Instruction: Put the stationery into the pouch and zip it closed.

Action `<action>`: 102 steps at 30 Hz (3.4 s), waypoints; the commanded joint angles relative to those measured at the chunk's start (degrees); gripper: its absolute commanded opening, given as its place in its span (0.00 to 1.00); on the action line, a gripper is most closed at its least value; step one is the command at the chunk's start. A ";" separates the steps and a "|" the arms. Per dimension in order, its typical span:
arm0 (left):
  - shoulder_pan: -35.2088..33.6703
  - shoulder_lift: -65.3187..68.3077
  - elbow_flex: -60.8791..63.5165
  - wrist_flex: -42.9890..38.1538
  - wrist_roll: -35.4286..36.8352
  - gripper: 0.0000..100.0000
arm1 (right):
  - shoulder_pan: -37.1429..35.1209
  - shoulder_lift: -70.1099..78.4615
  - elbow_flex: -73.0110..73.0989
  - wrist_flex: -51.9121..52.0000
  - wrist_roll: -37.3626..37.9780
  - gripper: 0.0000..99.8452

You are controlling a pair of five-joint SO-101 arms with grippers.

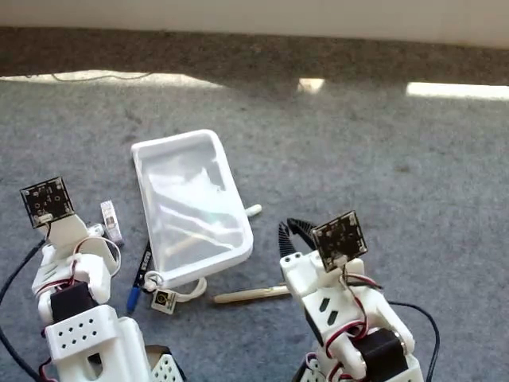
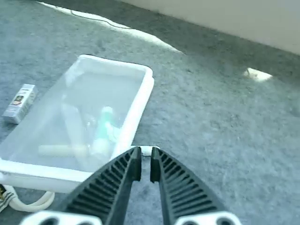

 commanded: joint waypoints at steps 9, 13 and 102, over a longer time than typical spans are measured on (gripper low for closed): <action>-0.48 -0.57 -2.51 0.18 -0.26 0.15 | -12.79 16.66 -12.09 -0.66 0.26 0.04; -0.48 -0.57 -2.51 0.18 -0.26 0.15 | -18.42 28.70 -16.57 -1.01 0.18 0.04; -14.99 -0.48 -3.91 -0.09 8.09 0.24 | -32.22 101.58 -47.34 -27.12 -39.56 0.24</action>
